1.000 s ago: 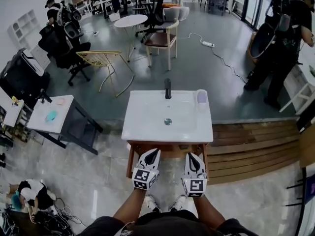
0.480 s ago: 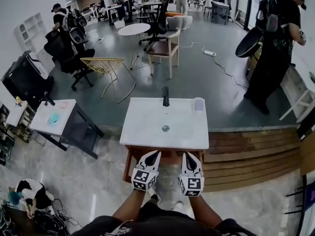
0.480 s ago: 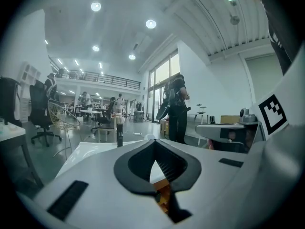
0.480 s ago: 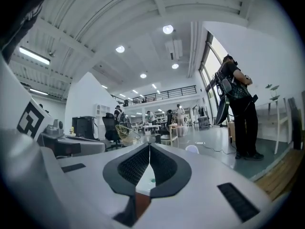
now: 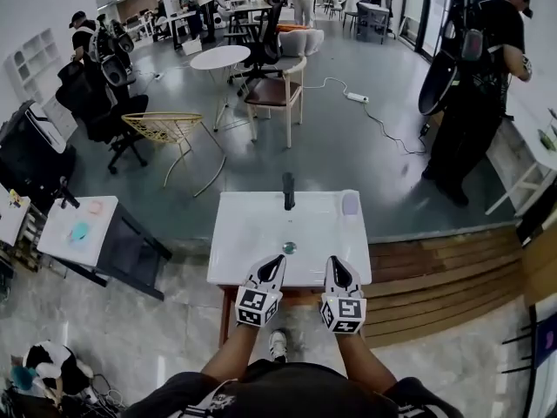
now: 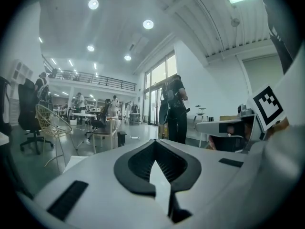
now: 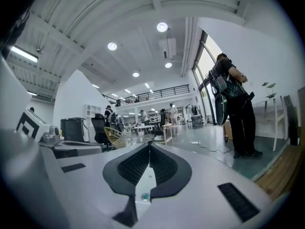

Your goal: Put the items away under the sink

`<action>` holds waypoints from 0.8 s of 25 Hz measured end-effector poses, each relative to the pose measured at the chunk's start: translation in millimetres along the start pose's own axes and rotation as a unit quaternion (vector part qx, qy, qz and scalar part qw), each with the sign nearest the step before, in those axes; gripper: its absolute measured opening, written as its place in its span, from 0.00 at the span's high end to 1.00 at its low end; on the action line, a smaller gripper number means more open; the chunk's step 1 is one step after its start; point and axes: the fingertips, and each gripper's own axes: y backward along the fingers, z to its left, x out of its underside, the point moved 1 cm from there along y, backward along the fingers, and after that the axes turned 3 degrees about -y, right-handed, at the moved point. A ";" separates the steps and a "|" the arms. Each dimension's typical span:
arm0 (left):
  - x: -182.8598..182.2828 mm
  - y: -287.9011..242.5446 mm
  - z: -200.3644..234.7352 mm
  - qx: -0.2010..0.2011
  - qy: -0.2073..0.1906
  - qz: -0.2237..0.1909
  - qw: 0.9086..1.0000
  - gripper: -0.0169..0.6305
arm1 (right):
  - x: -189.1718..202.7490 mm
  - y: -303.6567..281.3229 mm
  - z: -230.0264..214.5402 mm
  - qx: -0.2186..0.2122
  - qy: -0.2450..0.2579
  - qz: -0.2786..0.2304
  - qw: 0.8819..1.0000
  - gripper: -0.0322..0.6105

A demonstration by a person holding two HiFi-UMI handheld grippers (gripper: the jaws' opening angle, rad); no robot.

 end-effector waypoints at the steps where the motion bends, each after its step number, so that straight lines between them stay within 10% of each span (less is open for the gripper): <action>1: -4.2 -6.5 8.7 0.003 -0.002 -0.003 1.000 0.98 | -2.7 -10.4 0.7 0.007 -0.002 -0.001 1.000 0.91; 20: -11.9 -103.4 59.2 0.075 -0.011 -0.015 0.997 0.98 | -0.4 -111.3 -67.7 0.099 0.066 0.048 0.992 0.91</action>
